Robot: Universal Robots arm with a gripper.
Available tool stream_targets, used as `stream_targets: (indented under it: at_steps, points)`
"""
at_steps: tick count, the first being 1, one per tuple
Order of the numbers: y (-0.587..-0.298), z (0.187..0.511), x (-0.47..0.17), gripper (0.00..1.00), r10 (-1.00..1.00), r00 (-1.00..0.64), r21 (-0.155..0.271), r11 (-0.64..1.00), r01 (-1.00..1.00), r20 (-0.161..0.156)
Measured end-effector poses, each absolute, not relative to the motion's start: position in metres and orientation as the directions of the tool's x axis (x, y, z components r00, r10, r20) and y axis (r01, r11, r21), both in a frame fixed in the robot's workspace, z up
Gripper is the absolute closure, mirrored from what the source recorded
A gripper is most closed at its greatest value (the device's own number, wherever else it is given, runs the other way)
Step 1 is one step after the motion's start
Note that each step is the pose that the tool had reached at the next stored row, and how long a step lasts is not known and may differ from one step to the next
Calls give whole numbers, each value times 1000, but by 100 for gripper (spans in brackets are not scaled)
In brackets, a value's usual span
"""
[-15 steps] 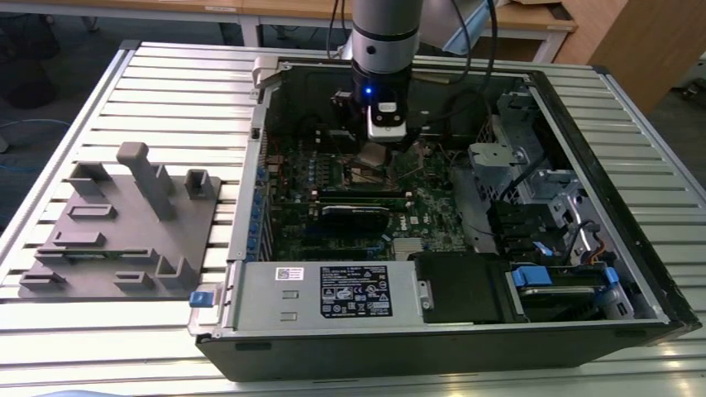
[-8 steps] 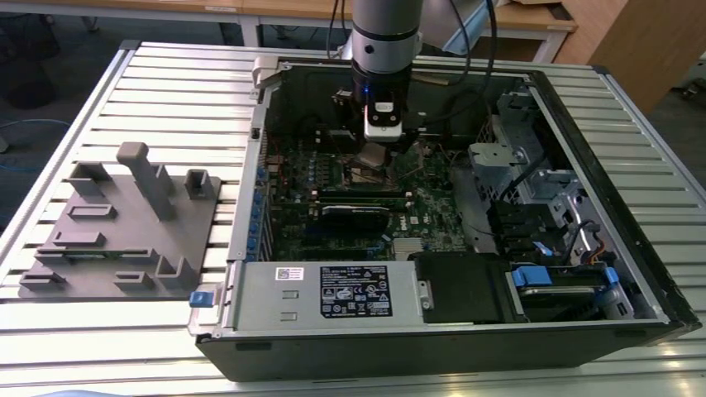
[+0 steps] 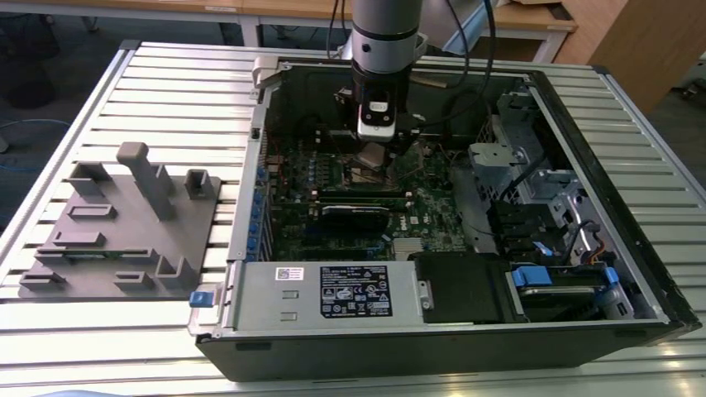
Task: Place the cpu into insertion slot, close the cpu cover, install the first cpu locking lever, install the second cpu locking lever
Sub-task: 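Place the cpu into insertion slot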
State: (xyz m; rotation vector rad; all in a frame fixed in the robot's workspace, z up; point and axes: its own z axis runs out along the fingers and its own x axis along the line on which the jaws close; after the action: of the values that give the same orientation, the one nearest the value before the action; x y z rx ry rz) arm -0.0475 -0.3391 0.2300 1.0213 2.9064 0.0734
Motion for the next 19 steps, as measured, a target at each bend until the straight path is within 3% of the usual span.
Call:
stream_targets:
  at_steps: [19]
  points:
    - [-339,230,-48,46,716,-697,65,698,714,-41]
